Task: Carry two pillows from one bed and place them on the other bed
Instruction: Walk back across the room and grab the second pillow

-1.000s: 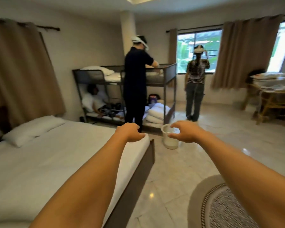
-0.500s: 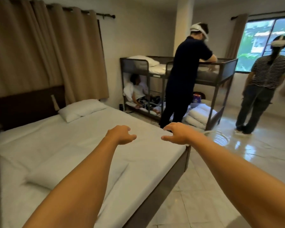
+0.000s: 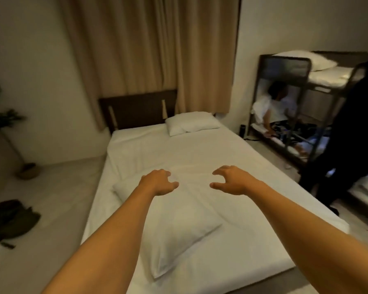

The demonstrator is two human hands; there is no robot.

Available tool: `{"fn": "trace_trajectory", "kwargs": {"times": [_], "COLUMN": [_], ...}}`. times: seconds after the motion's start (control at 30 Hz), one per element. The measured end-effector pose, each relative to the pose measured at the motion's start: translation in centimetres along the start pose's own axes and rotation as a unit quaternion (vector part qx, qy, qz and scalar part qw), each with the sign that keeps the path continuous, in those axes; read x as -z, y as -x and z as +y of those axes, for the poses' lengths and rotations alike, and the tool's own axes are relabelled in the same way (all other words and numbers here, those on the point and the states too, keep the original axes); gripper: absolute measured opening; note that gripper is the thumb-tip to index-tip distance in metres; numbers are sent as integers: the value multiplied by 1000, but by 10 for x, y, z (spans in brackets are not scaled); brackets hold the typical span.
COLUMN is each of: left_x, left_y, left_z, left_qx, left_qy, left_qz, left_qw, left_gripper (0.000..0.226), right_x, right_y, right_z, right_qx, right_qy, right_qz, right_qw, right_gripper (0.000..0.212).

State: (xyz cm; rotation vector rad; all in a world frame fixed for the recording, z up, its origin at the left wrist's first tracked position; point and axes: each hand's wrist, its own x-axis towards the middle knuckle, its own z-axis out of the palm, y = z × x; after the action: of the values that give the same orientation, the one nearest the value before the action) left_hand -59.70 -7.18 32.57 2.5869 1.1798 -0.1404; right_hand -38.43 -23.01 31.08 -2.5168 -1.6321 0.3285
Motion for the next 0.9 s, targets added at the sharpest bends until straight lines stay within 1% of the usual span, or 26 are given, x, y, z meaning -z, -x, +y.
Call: {"fn": "trace_trajectory", "kwargs": {"times": [0.23, 0.37, 0.57, 0.67, 0.8, 0.9], "left_x": [-17, -28, -52, -70, -108, -137], "left_y": [-40, -68, -117, -142, -165, -185], "left_z": [-28, -61, -120, -143, -169, -191], "left_qx": [98, 134, 154, 158, 168, 187], "left_qy": [21, 30, 72, 95, 132, 168], "left_qz": [-14, -22, -34, -33, -56, -54], "left_qw": [995, 990, 985, 982, 975, 966], "left_gripper": [71, 72, 74, 75, 79, 80], "right_x": [-23, -51, -99, -120, -155, -179], "right_y": [-107, -161, -226, -257, -295, -326], "right_z": [7, -4, -22, -24, -19, -11], "right_qx": [87, 109, 100, 90, 76, 67], "right_qy": [-11, -24, -43, -57, -82, -104], "right_qz": [-59, -83, -126, -131, -154, -152], "right_qw": [994, 990, 986, 986, 982, 981], "right_gripper": [69, 70, 70, 70, 71, 70]}}
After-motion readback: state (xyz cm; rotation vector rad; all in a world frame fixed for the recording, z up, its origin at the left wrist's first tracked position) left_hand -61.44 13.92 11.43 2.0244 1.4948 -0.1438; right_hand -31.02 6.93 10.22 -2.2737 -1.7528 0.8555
